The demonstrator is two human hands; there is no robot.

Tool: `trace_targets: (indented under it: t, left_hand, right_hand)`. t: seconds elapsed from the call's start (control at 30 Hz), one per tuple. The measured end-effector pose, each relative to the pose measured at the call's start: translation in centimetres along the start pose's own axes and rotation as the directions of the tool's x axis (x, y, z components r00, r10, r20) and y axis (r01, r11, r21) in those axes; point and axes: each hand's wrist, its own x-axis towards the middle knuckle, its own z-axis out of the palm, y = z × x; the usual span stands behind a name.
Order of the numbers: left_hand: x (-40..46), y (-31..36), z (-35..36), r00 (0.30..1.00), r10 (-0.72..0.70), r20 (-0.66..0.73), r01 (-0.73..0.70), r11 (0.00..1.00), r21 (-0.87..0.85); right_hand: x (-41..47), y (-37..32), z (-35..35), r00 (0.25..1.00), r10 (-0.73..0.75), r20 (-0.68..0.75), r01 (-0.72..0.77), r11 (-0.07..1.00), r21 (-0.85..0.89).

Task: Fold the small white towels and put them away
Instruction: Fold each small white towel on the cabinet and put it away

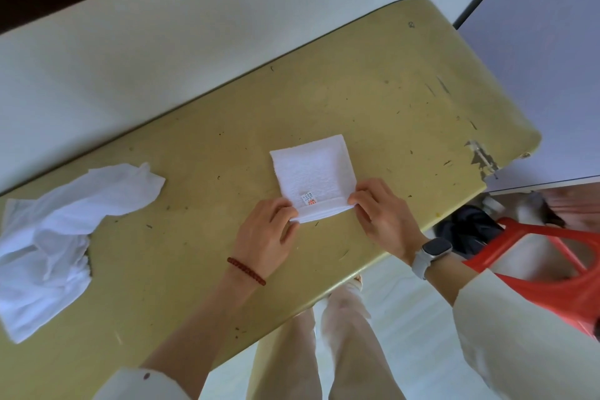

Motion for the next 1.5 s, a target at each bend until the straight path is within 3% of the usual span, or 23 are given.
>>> trace_targets:
  t: [0.33,0.57,0.73,0.83,0.9,1.0,1.17,1.37,1.5]
  left_hand:
    - [-0.4,-0.4,0.5,0.998,0.057,-0.025,-0.057,0.998,0.002]
    - [-0.3,-0.9,0.1,0.988,0.102,0.113,-0.11,0.992,0.065]
    - [0.6,0.3,-1.1,0.995,0.065,0.078,-0.064,0.998,-0.012]
    - [2.3,0.6,-1.0,1.0,-0.009,-0.027,0.011,0.997,0.076]
    - [3.8,0.3,-0.4,0.992,-0.124,-0.022,0.126,0.972,0.198]
    - [5.1,0.1,0.4,0.968,-0.237,0.087,0.187,0.905,0.383]
    - [4.8,-0.4,1.4,0.915,-0.271,0.297,0.096,0.864,0.494]
    - [4.9,-1.5,1.2,0.892,-0.296,0.341,0.075,0.843,0.533]
    - [5.2,-1.2,0.8,0.9,-0.29,0.326,0.084,0.849,0.522]
  right_hand:
    - [-0.1,0.1,-0.1,0.999,-0.006,0.051,0.006,1.0,0.007]
    - [-0.2,0.0,-0.1,0.998,-0.009,0.054,0.007,1.0,0.025]
    - [-0.2,-0.9,-0.8,0.999,0.048,0.004,-0.048,0.998,0.029]
    - [1.6,-1.9,-1.3,0.988,0.083,-0.134,-0.09,0.995,-0.05]
    - [3.6,-2.5,-0.9,0.98,0.123,-0.156,-0.141,0.984,-0.107]
    - [6.2,-3.0,0.8,0.984,0.177,0.007,-0.168,0.945,-0.28]
    - [6.2,-3.3,3.1,0.942,0.255,0.217,-0.149,0.901,-0.408]
    - [6.0,-2.7,3.1,0.895,0.305,0.325,-0.164,0.904,-0.395]
    - [5.6,-2.5,2.4,0.918,0.252,0.306,-0.12,0.912,-0.391]
